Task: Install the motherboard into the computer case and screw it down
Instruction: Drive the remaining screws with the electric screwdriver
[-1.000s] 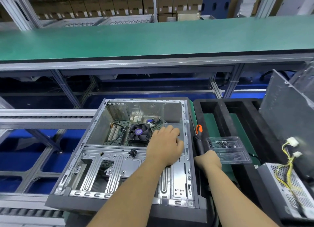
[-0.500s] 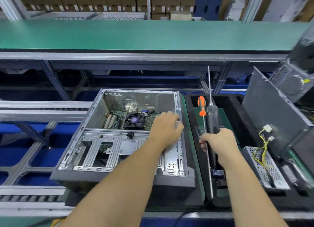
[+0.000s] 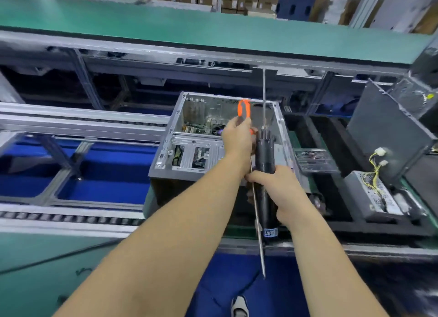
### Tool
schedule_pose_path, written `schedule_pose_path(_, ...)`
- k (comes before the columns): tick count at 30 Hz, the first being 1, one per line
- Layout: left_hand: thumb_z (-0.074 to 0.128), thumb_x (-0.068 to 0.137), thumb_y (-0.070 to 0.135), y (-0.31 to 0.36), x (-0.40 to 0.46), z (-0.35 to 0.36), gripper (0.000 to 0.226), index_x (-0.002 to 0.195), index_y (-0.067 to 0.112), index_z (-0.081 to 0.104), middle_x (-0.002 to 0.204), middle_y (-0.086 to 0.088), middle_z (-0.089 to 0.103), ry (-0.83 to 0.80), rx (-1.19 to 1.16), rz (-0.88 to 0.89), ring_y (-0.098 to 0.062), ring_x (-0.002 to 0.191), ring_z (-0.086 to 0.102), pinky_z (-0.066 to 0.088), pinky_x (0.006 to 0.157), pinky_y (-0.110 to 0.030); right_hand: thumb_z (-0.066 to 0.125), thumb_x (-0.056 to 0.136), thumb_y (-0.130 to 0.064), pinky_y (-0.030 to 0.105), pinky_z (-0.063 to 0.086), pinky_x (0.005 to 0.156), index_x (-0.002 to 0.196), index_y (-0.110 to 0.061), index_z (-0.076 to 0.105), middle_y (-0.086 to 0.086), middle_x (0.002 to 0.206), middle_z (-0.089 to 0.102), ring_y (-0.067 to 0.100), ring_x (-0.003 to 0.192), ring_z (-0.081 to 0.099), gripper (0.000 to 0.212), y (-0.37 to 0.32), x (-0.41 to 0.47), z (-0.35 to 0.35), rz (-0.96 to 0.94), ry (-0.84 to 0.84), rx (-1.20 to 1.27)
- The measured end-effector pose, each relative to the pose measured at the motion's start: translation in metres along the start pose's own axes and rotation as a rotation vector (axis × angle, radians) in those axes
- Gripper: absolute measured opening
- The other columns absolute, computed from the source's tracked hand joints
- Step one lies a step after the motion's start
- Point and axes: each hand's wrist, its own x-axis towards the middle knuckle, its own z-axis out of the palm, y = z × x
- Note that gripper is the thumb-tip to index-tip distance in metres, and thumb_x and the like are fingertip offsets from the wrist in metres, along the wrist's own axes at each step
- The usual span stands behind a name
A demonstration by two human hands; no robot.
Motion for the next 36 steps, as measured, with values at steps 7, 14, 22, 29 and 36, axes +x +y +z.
schedule_pose_path(7,0.042,0.104,0.019,0.022,-0.02,-0.128,0.02,0.087,0.016,0.052,0.058,0.001,0.047,0.192,-0.178,0.007,-0.008,0.036,0.032,0.02,0.035,-0.016,0.072,0.092,-0.048,0.038,0.057,0.067,0.096,-0.016,0.073,0.006,0.074,0.071,0.023,0.07,0.07,0.033,0.05,-0.015,0.086,0.054,-0.164,-0.111)
schedule_pose_path(14,0.051,0.099,0.017,0.028,-0.046,-0.229,0.019,0.08,0.013,0.055,0.064,-0.004,0.043,0.445,-0.112,0.154,-0.013,0.044,0.036,0.022,0.037,-0.018,0.071,0.093,-0.042,0.016,0.044,0.052,0.088,-0.016,0.068,-0.001,0.073,0.068,0.001,0.059,0.06,0.026,0.08,-0.023,0.17,-0.174,-0.286,-0.377)
schedule_pose_path(22,0.051,0.093,0.013,-0.005,-0.067,-0.328,0.027,0.066,0.017,0.054,0.06,-0.003,0.051,0.778,-0.014,0.14,-0.02,0.054,0.042,0.033,0.05,-0.027,0.072,0.088,-0.049,0.025,0.04,0.05,0.06,-0.016,0.05,-0.006,0.05,0.045,0.009,0.048,0.045,0.049,0.124,-0.026,0.242,-0.211,-0.438,-0.591)
schedule_pose_path(29,0.055,0.089,0.015,-0.044,-0.088,-0.419,0.012,0.083,0.018,0.065,0.066,0.001,0.066,1.107,0.094,0.062,-0.015,0.065,0.064,0.045,0.06,-0.025,0.07,0.089,-0.046,0.028,0.029,0.047,0.061,-0.021,0.05,-0.005,0.056,0.049,0.01,0.052,0.047,0.043,0.184,-0.025,0.319,-0.183,-0.555,-0.781)
schedule_pose_path(36,0.056,0.093,0.024,-0.042,-0.126,-0.535,0.022,0.094,0.009,0.072,0.084,-0.012,0.066,1.26,0.496,-0.083,-0.035,0.09,0.061,0.042,0.068,-0.032,0.074,0.087,-0.039,0.029,0.038,0.055,0.069,-0.021,0.053,-0.002,0.067,0.056,0.018,0.064,0.056,0.033,0.228,-0.061,0.417,-0.143,-0.704,-0.818)
